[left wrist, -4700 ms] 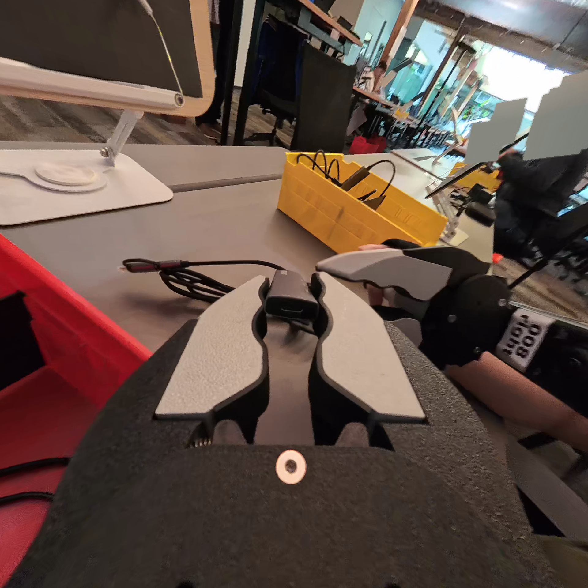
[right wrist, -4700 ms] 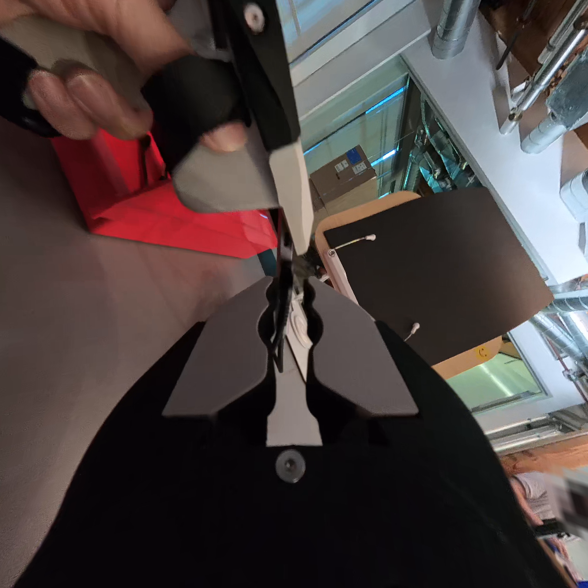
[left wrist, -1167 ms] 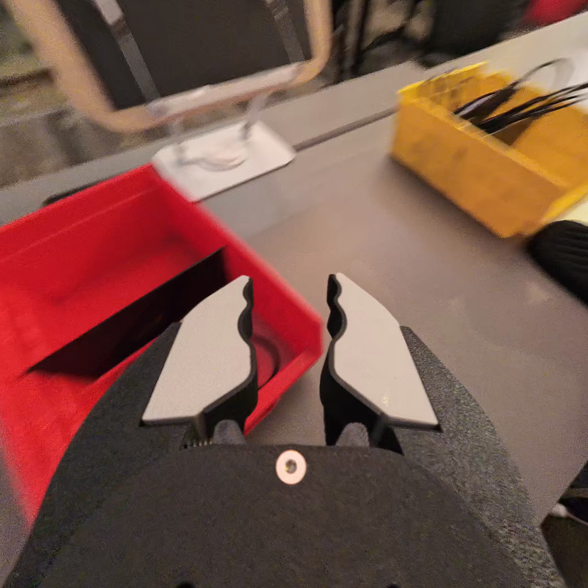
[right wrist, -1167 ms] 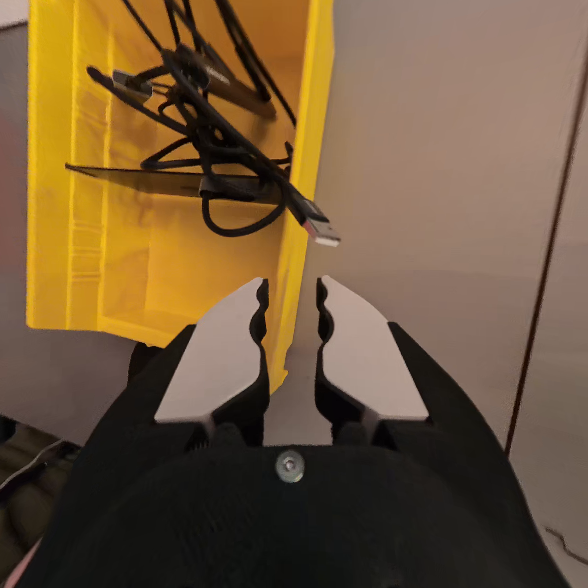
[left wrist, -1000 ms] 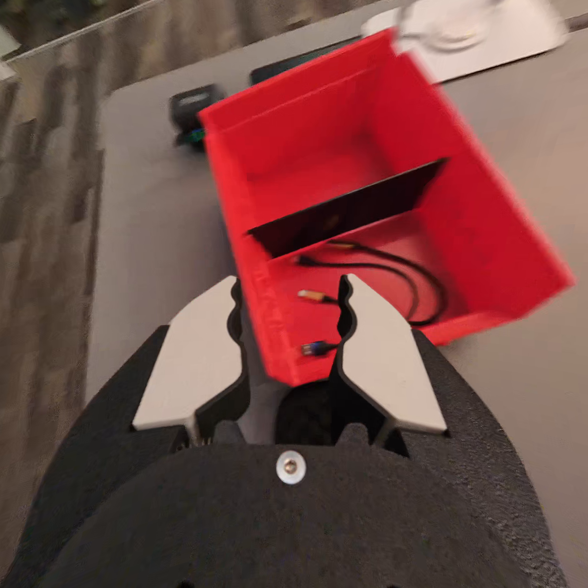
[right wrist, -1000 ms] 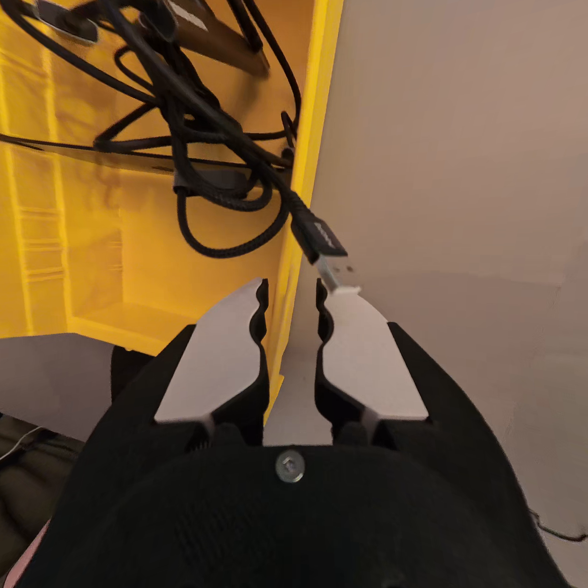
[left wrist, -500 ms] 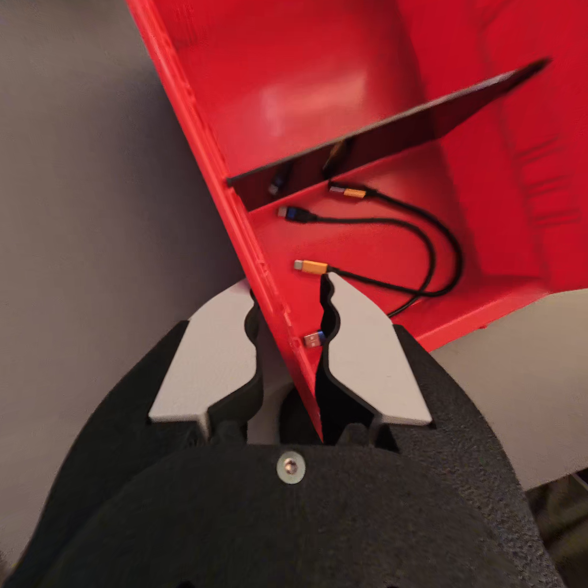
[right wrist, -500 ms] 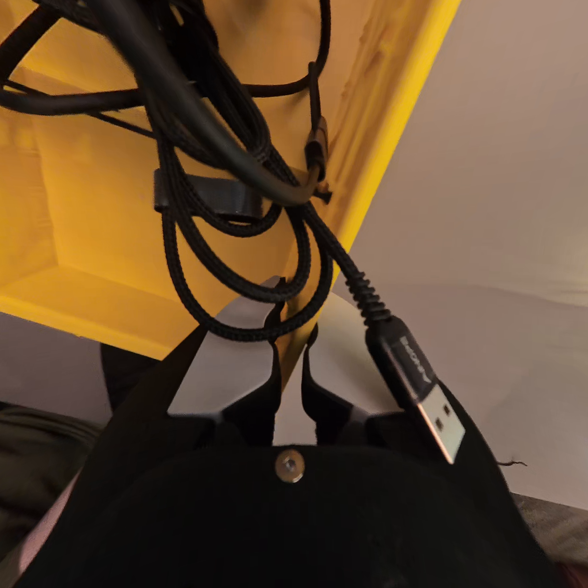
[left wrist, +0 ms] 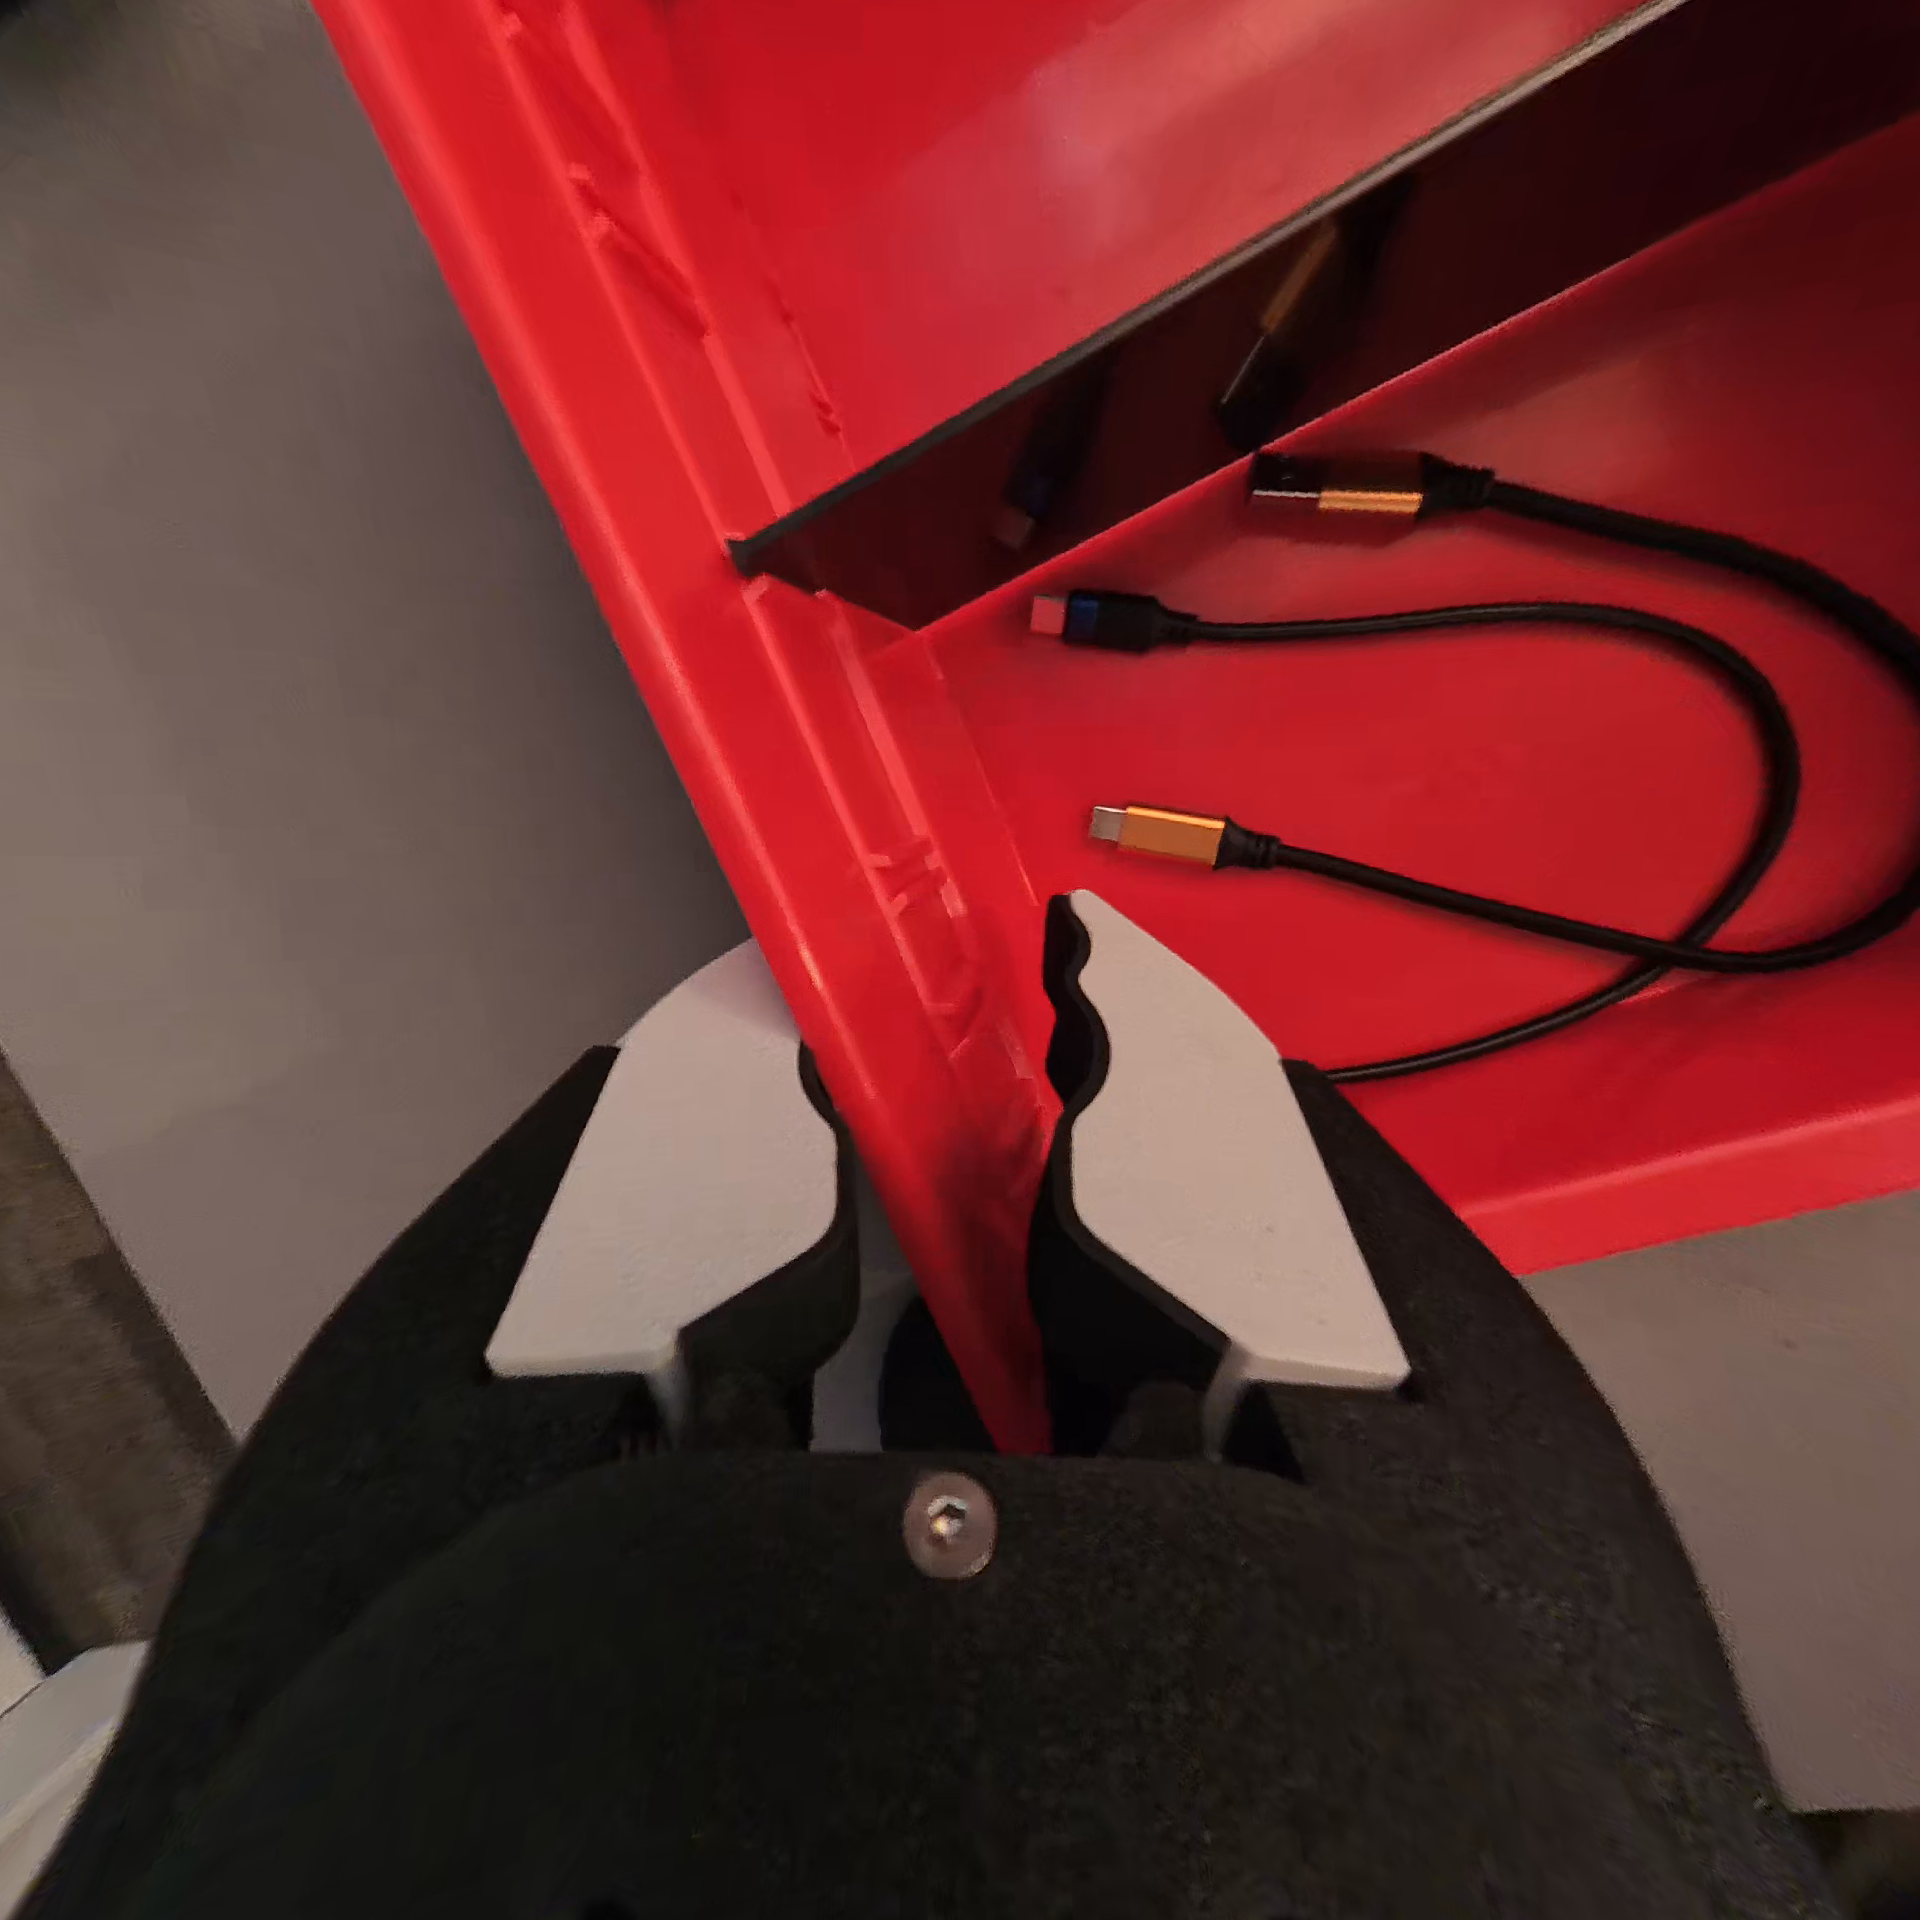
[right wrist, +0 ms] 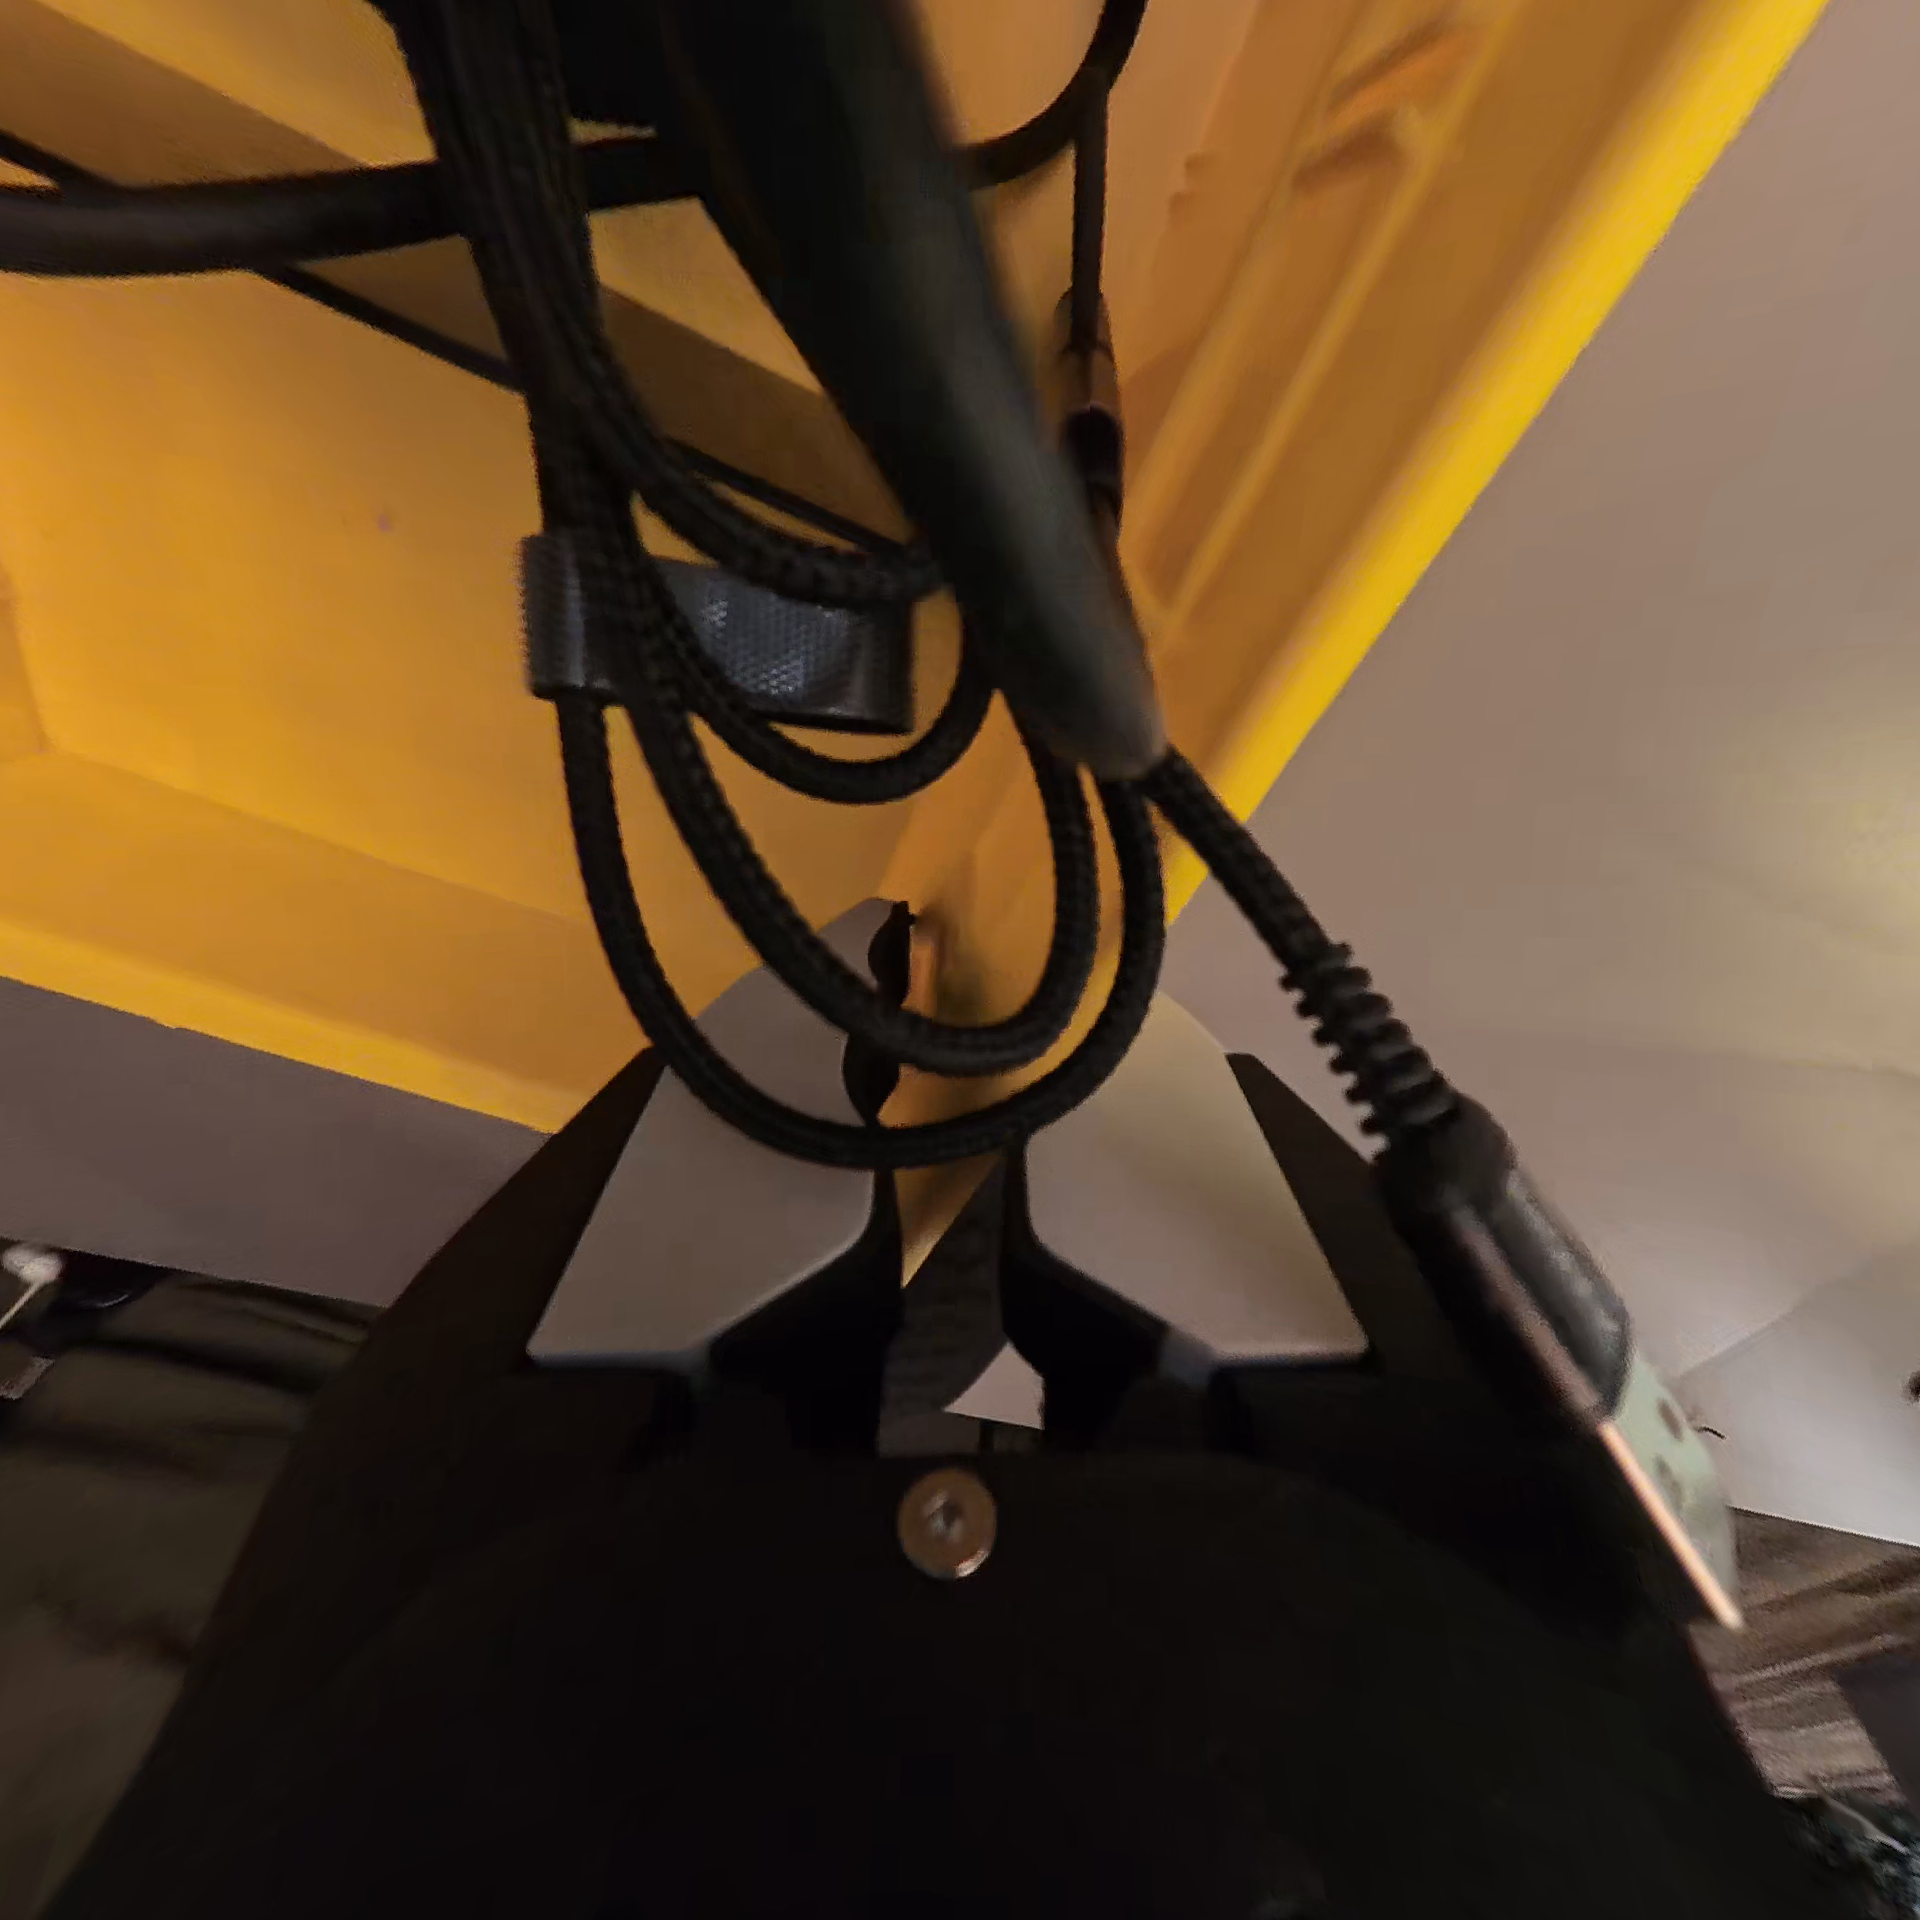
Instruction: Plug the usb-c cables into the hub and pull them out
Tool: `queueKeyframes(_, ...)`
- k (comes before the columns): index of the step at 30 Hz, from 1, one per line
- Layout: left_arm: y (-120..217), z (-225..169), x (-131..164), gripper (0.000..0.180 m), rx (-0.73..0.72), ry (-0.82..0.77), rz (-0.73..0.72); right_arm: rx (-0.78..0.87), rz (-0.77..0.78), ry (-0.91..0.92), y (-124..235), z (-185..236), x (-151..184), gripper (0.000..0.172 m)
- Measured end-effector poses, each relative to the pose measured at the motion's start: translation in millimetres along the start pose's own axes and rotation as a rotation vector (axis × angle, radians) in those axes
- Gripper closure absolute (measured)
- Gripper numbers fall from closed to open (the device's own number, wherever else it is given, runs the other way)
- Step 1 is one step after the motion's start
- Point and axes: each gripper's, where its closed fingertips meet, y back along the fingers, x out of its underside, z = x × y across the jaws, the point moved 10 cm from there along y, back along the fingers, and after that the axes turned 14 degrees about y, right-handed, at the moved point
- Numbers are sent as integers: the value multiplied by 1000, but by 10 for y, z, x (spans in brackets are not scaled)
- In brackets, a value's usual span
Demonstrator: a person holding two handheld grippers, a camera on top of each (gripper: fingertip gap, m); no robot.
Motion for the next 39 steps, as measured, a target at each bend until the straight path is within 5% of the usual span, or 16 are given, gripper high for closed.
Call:
queueKeyframes(4, 12, -256, 6, 137, -60, -80, -1, 28, 13, 57, -9, 301, -179, 153)
queueKeyframes(11, 200, -304, -73, 135, 112, -94, -62, 82, -88, 112, -19, 541, -234, 147)
queueKeyframes(15, 690, -226, -235, 130, 149, -80, -369, 110, -283, 6, 156, 600, 3, 148)
queueKeyframes(18, 999, -169, -405, 125, 34, -89, -589, 252, -401, -61, 455, 702, 257, 145)
queueKeyframes(22, 1221, -144, -670, 121, -3, -91, -746, 441, -805, 44, 996, 1132, 325, 145)
queueKeyframes(25, 1314, -105, -856, 120, -19, -30, -855, 188, -1205, 408, 1049, 1794, 94, 122)
queueKeyframes(28, 1354, -97, -985, 121, -22, 21, -959, -144, -994, 467, 754, 2247, -302, 124)
queueKeyframes(30, 1328, -90, -1038, 120, -22, 40, -966, -208, -865, 427, 592, 2377, -522, 135)
queueKeyframes(39, 1164, -21, -1046, 120, 19, 45, -955, 92, -557, 294, 303, 2435, -1082, 144)
